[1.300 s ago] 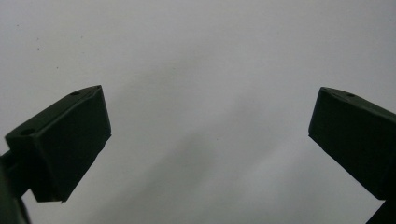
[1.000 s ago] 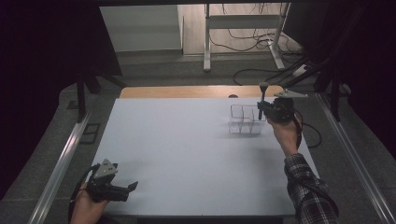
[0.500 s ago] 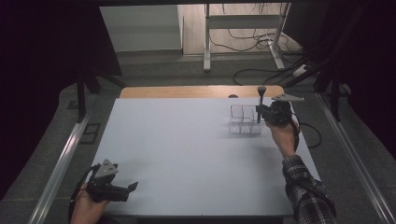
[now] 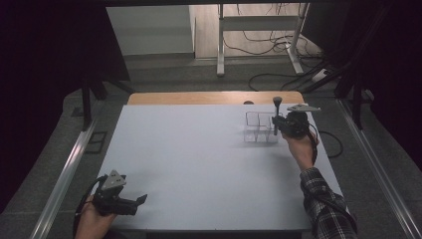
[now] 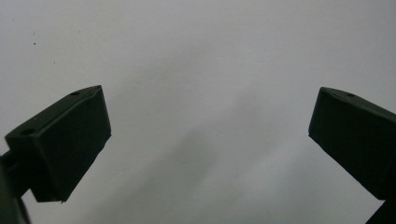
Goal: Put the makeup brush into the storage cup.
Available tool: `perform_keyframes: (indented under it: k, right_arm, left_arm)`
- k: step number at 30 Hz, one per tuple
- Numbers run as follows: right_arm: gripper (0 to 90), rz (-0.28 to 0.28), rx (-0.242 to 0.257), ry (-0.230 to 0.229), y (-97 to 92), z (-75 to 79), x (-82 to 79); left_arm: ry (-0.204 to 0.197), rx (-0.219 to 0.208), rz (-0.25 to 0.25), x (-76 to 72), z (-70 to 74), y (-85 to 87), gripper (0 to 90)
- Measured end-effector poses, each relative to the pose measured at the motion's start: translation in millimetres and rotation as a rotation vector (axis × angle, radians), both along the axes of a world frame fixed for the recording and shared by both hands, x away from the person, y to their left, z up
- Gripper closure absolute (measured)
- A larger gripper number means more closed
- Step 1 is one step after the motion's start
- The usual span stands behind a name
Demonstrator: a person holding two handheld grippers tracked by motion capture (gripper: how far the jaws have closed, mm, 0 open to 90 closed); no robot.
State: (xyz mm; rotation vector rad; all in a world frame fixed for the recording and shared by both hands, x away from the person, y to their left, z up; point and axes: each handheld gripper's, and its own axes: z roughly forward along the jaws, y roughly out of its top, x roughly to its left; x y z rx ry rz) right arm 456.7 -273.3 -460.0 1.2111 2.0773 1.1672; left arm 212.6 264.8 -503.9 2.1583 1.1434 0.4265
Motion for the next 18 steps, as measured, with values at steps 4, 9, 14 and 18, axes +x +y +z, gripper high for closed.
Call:
perform_keyframes:
  k: [4, 9, 14, 18]
  right_arm:
    - [76.4, 0.003, -0.011, 0.006, 2.0, -2.0, 0.0]
    - [69.6, 0.002, -0.015, 0.005, 4.8, 0.0, -1.6]
    - [60.6, 0.003, -0.027, -0.009, 6.4, 2.6, -4.4]
    - [52.6, -0.002, -0.013, -0.009, 5.5, 5.6, -5.8]
  left_arm:
    - [0.000, 0.002, -0.001, 0.0, -0.1, -0.4, 0.0]
    - [0.001, 0.004, -0.003, 0.1, -0.3, -0.6, 0.0]
    - [0.001, 0.005, -0.005, 0.0, -0.2, -0.9, 0.0]
    - [0.001, 0.006, -0.003, -0.1, 0.0, -0.8, 0.0]
